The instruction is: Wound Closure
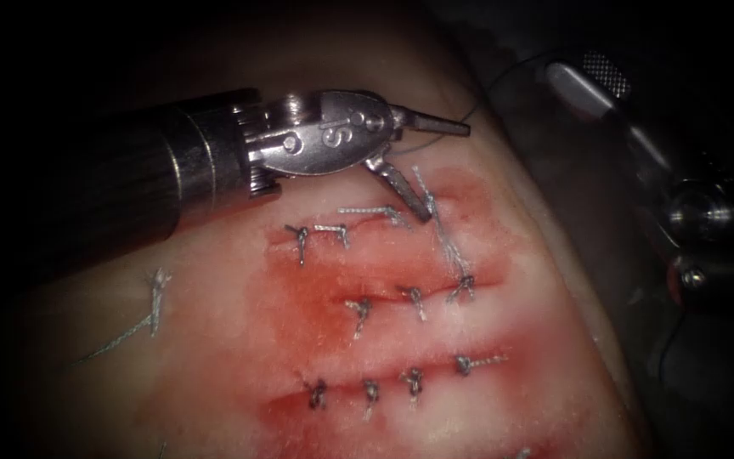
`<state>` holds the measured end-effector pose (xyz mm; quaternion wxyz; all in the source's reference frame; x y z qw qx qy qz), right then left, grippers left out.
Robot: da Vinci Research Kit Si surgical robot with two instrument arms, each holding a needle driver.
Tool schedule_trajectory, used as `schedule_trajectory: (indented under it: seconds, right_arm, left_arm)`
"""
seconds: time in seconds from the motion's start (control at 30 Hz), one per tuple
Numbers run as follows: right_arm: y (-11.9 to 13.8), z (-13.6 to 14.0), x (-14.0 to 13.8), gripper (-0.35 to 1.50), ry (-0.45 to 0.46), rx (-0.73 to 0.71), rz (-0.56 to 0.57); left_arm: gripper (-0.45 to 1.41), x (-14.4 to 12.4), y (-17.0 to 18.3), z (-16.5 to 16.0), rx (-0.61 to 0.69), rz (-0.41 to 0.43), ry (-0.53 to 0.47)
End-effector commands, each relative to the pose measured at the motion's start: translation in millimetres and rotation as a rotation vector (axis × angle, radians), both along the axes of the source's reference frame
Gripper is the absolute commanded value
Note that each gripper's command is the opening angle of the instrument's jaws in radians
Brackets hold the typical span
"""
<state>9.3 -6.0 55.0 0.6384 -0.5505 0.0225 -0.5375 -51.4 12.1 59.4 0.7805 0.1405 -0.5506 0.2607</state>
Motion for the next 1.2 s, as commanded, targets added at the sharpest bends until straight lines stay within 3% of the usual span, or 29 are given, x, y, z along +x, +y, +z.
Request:
schedule_trajectory:
  seconds: [0.03,0.1,0.23,0.53,0.73,0.9,1.1,1.2]
  right_arm:
    - [0.2,0.6,0.9,1.28,0.001,-0.006,-0.002]
    - [0.0,0.9,1.1,1.30,-0.001,-0.009,0.002]
    - [-0.3,1.1,1.8,1.30,0.001,-0.007,0.004]
    - [-0.7,1.3,2.3,1.30,0.007,-0.006,0.004]
    - [-0.7,1.3,2.4,1.30,0.009,-0.001,0.006]
    - [-0.9,1.3,2.7,1.30,0.013,0.002,0.008]
    - [-1.0,1.3,3.2,1.30,0.012,0.001,0.011]
    - [-1.2,1.4,3.5,1.30,0.011,0.000,0.014]
  left_arm:
    - [0.68,-0.5,1.3,0.0,-0.008,-0.001,-0.005]
    - [0.61,-0.9,1.1,0.2,-0.093,0.079,-0.039]
    - [0.58,-1.4,0.1,0.7,-0.129,0.169,-0.021]
    - [0.59,-1.4,-3.5,2.7,-0.116,0.260,-0.005]
    - [0.56,-1.8,-4.6,4.2,-0.077,0.245,0.047]
    - [0.34,-2.2,-4.6,5.1,-0.065,0.195,0.121]
    - [0.41,-2.5,-4.5,6.4,-0.031,0.130,0.194]
    - [0.29,-2.6,-4.5,6.7,-0.031,0.105,0.218]
